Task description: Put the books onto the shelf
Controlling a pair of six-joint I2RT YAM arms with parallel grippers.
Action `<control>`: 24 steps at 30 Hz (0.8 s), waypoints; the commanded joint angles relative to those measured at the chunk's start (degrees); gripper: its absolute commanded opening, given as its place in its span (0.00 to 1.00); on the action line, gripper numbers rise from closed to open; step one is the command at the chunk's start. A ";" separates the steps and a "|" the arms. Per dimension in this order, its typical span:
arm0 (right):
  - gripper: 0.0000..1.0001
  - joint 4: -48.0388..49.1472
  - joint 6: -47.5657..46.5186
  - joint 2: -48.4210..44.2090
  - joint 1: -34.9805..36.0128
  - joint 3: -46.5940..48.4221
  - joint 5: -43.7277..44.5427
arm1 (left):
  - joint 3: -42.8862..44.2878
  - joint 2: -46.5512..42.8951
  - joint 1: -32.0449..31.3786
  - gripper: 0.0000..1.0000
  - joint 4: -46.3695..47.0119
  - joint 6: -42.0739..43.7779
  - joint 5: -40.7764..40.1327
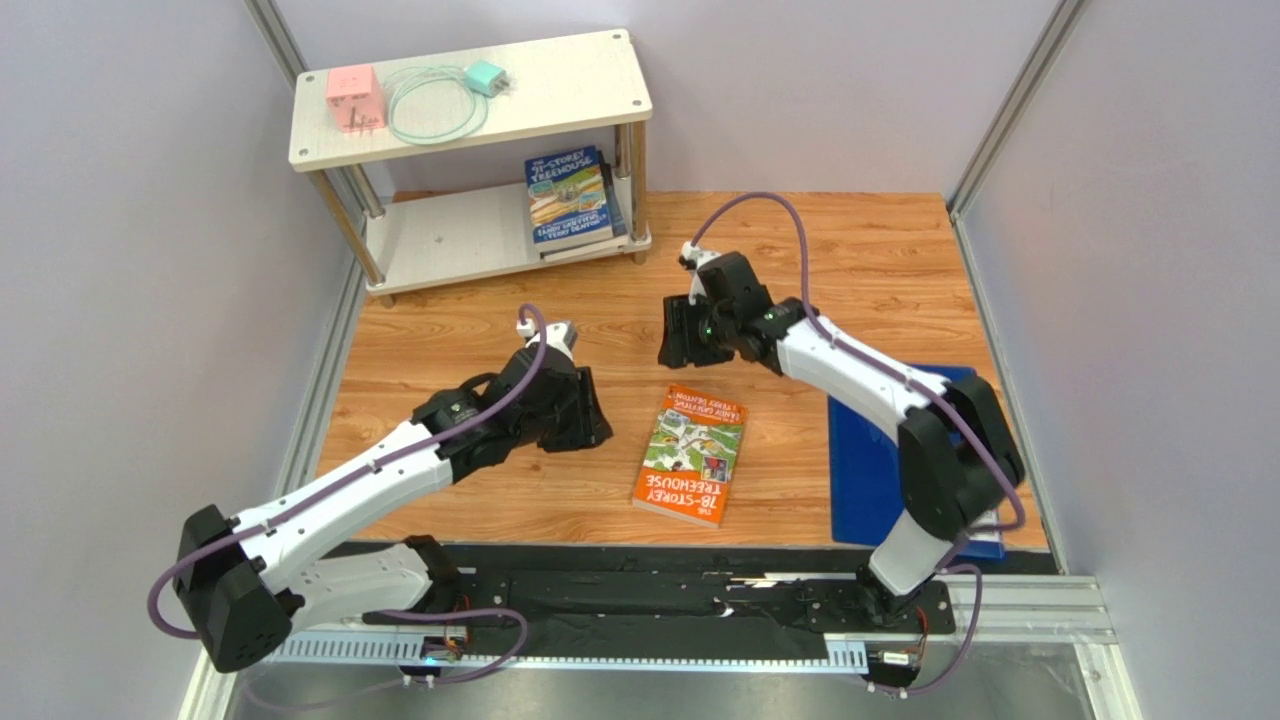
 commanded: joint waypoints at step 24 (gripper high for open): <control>0.68 -10.20 0.54 12.31 -10.02 1.75 -3.28 | 4.86 32.28 -18.06 0.00 9.66 -7.28 1.96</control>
